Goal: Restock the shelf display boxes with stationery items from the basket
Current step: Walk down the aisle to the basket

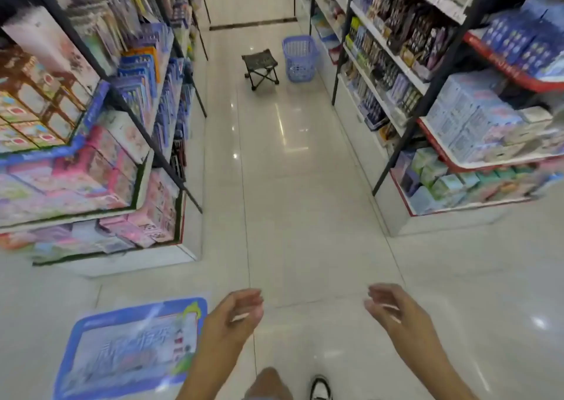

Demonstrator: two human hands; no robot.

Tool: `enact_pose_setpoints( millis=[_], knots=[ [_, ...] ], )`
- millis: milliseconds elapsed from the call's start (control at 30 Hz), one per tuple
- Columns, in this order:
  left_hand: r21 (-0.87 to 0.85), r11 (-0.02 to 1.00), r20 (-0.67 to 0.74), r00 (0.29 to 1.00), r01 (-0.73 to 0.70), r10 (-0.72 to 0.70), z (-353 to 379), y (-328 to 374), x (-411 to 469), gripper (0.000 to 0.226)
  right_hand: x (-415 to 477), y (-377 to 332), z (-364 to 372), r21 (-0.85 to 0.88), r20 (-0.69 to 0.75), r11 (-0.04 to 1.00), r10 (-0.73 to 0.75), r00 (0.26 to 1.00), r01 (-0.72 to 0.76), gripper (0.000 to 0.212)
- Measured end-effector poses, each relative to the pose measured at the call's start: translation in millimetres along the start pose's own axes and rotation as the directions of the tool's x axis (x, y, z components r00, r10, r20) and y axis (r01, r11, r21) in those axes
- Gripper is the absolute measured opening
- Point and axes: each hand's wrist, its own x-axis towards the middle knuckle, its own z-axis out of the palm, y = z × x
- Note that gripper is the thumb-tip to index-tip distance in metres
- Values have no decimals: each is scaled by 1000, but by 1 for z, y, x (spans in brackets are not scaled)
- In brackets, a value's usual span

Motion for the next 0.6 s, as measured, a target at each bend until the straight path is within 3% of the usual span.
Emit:
enact_pose_setpoints(
  millis=[100, 200, 433, 600],
  knots=[
    [-15, 999, -5, 999, -37, 37, -7, 10, 24, 24, 36, -38, 24, -1, 76, 986, -167, 983, 167, 20],
    [-2, 999, 15, 999, -46, 46, -13, 17, 58, 26, 70, -66, 51, -3, 149, 977, -210, 966, 212, 21],
    [54, 996, 125, 990, -73, 66, -34, 53, 184, 24, 144, -78, 77, -52, 117, 997, -57, 991, 64, 18],
    [69, 992, 198, 976, -101, 86, -33, 90, 273, 24, 198, -91, 70, -76, -12, 997, 1, 1000, -2, 18]
  ],
)
